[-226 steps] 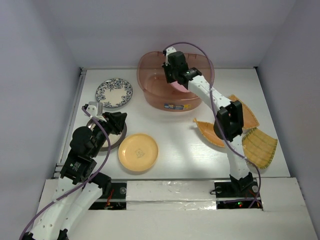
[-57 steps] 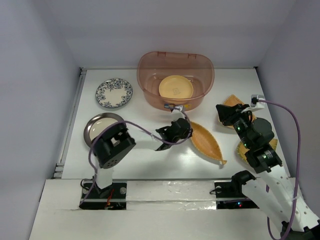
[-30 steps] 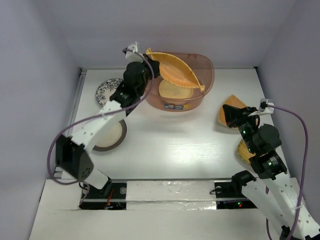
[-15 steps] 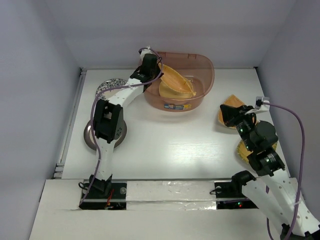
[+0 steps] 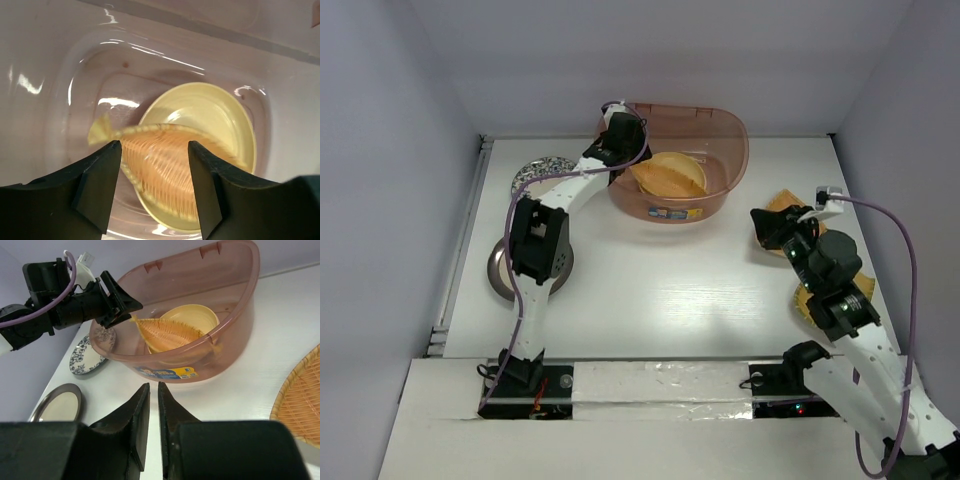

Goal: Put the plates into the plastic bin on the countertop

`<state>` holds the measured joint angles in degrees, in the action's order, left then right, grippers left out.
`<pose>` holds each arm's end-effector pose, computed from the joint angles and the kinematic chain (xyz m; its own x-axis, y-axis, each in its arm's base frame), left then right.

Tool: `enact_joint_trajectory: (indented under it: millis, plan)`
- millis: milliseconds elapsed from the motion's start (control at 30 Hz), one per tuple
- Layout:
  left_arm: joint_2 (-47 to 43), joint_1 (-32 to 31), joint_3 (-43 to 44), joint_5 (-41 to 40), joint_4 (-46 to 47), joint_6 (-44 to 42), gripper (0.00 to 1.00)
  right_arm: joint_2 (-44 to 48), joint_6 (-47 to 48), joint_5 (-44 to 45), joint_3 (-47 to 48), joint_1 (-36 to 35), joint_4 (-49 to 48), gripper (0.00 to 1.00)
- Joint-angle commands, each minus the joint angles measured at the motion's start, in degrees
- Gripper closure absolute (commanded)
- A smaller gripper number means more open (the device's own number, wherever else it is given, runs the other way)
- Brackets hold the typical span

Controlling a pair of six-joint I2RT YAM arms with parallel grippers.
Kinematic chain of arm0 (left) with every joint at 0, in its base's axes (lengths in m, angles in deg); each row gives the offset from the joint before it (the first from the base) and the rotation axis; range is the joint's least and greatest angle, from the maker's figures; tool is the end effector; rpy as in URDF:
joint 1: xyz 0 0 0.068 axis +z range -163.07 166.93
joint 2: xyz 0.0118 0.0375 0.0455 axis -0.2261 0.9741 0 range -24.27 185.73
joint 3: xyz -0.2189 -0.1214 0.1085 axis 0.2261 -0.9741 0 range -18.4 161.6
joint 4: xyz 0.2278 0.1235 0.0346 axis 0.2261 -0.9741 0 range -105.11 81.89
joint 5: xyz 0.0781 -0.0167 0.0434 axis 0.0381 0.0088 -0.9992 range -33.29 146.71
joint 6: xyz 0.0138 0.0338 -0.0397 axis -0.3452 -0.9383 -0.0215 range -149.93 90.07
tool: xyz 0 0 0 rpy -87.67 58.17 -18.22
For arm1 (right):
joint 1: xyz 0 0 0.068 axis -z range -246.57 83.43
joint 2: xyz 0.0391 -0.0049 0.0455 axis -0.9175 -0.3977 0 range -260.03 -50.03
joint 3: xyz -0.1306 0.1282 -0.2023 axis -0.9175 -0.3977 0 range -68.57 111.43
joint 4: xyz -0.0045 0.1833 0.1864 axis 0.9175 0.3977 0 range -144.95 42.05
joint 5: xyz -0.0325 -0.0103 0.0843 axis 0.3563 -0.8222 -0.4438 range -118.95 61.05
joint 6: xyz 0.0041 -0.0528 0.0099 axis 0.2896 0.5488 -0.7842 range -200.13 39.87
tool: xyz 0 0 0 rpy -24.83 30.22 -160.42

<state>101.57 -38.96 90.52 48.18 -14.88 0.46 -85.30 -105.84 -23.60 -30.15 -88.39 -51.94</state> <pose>0.4758 -0.2251 0.2698 -0.4684 -0.3288 -0.8200 0.0842 0.9073 -0.4119 0.1454 0.0546 0.3396 -0.1210 0.4167 -0.9009 -0.2565 0.8637 0.4339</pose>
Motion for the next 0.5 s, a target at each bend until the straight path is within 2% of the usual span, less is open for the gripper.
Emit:
enact_joint_trajectory:
  millis: [0, 67, 100, 167, 333, 400, 433, 467]
  plan:
    - [-4.1, -0.1, 4.3, -1.0, -2.0, -3.8, 0.47, -1.2, 0.5, -0.9, -0.4, -0.3, -5.3, 0.84]
    - [-8.2, -0.8, 3.8, -1.9, -1.6, -6.0, 0.46, -4.3, 0.8, -3.8, 0.1, -0.3, -5.5, 0.89]
    - [-10.2, -1.4, 2.8, -2.7, 0.3, -7.0, 0.46, -5.2, 0.8, -4.7, 0.5, -0.3, -5.6, 0.97]
    - [-16.5, -2.1, -0.1, -3.4, 2.7, -9.1, 0.47, -7.7, 0.8, -7.3, 1.0, -0.3, -6.2, 1.00]
    - [-29.1, -4.3, -7.4, -4.2, 8.8, -11.6, 0.73, -12.9, -7.0, -13.6, 1.5, -3.4, -11.2, 1.00]
    - [-34.2, -5.0, -10.5, -4.7, 7.7, -11.8, 0.82, -17.1, -8.9, -11.2, 1.7, -11.8, -15.7, 1.00]
    - [-36.1, -5.7, -11.7, -4.9, 7.5, -11.4, 0.93, -19.1, -9.9, -6.4, 3.4, -15.1, -16.3, 1.00]
    - [-40.2, -5.7, -13.3, -5.3, 7.3, -11.1, 0.97, -21.6, -10.4, -4.6, 4.4, -18.2, -17.1, 1.00]
